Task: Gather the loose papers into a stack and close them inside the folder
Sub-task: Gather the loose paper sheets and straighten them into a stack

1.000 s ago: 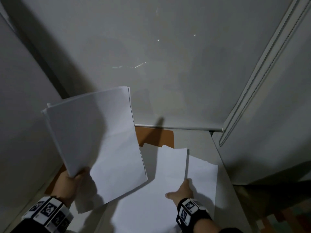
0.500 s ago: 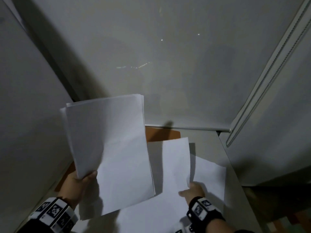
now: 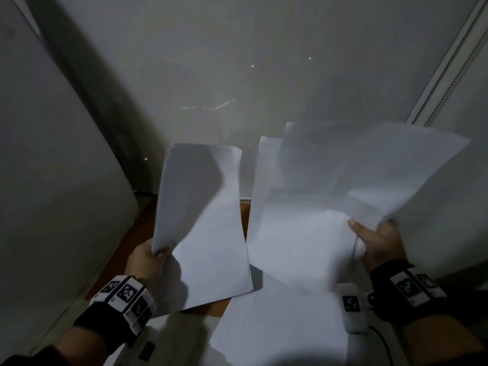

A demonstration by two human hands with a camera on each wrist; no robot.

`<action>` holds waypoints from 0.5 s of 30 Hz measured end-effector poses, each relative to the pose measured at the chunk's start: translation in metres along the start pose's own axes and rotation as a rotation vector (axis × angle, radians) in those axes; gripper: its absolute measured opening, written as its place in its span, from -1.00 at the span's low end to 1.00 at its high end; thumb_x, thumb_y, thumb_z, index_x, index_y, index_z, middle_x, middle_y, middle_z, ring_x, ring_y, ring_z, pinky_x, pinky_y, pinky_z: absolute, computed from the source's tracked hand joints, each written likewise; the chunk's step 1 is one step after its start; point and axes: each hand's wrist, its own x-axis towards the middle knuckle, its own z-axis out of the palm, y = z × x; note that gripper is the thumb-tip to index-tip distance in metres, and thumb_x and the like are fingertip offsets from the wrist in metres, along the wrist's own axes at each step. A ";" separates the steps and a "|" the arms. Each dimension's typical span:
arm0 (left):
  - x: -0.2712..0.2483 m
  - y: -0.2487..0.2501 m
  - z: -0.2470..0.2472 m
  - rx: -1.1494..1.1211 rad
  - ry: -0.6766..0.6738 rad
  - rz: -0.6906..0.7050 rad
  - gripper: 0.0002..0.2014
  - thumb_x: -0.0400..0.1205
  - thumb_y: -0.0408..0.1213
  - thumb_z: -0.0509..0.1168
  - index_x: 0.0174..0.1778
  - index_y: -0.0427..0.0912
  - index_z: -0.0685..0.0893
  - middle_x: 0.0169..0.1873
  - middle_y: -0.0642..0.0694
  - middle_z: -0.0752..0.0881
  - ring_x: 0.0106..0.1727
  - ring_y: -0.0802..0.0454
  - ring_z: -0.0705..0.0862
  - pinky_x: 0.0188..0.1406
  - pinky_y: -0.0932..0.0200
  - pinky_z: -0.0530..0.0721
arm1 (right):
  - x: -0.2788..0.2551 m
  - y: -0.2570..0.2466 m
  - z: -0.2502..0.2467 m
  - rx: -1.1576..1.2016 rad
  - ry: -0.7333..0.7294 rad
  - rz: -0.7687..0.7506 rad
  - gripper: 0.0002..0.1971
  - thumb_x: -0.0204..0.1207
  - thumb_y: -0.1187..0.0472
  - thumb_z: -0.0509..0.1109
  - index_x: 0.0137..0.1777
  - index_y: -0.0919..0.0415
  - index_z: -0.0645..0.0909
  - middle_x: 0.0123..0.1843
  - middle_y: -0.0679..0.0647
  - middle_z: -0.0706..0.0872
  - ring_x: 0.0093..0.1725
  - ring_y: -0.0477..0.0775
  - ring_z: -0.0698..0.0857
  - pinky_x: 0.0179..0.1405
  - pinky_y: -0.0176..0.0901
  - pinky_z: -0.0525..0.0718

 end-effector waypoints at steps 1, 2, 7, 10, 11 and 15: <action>0.001 0.003 0.001 -0.005 -0.019 0.008 -0.90 0.51 -0.42 0.27 -0.14 -0.37 0.66 -0.15 -0.45 0.72 -0.03 -0.39 0.66 -0.16 0.03 0.44 | 0.003 -0.004 -0.002 0.049 -0.008 -0.009 -0.86 0.32 0.24 0.53 -0.15 0.22 0.68 -0.38 -0.23 0.83 -0.31 -0.27 0.77 -0.17 -0.39 0.73; 0.001 0.007 0.002 -0.005 -0.040 0.013 -0.95 0.52 -0.41 0.28 -0.20 -0.30 0.64 -0.19 -0.41 0.71 -0.05 -0.36 0.66 -0.16 0.03 0.45 | 0.006 -0.007 -0.004 0.065 -0.014 -0.013 -0.66 0.15 0.09 0.59 -0.12 0.25 0.70 -0.32 -0.16 0.84 -0.24 -0.18 0.79 -0.11 -0.32 0.75; -0.007 0.027 0.013 -0.003 -0.146 0.054 -0.97 0.52 -0.35 0.29 -0.22 -0.20 0.62 -0.23 -0.28 0.67 -0.11 -0.23 0.63 -0.10 0.06 0.46 | 0.013 -0.012 -0.001 0.069 -0.088 0.044 -0.79 0.21 0.25 0.56 -0.19 0.30 0.68 -0.32 -0.02 0.86 -0.34 -0.07 0.81 -0.29 -0.24 0.80; -0.003 0.033 0.014 0.019 -0.144 0.082 -0.95 0.51 -0.37 0.30 -0.19 -0.24 0.65 -0.21 -0.32 0.70 -0.09 -0.27 0.64 -0.12 0.07 0.45 | 0.020 -0.026 -0.001 0.153 -0.075 -0.007 -0.85 0.31 0.36 0.48 -0.12 0.28 0.69 -0.24 0.00 0.86 -0.25 -0.03 0.82 -0.13 -0.17 0.80; -0.001 0.034 0.014 0.013 -0.142 0.068 -0.96 0.50 -0.38 0.30 -0.21 -0.25 0.65 -0.20 -0.35 0.70 -0.08 -0.29 0.65 -0.12 0.06 0.46 | 0.024 -0.032 -0.002 0.181 -0.070 -0.030 -0.86 0.34 0.42 0.44 -0.12 0.25 0.68 -0.27 -0.06 0.86 -0.24 -0.09 0.82 -0.09 -0.22 0.78; -0.008 0.046 0.017 -0.154 -0.168 -0.010 -0.86 0.51 -0.41 0.31 -0.34 -0.16 0.54 -0.27 -0.25 0.63 -0.18 -0.19 0.57 -0.14 0.11 0.44 | 0.025 -0.046 0.001 0.245 -0.177 -0.034 -0.80 0.20 0.30 0.59 -0.16 0.23 0.74 -0.25 -0.06 0.87 -0.19 -0.09 0.82 0.06 -0.14 0.73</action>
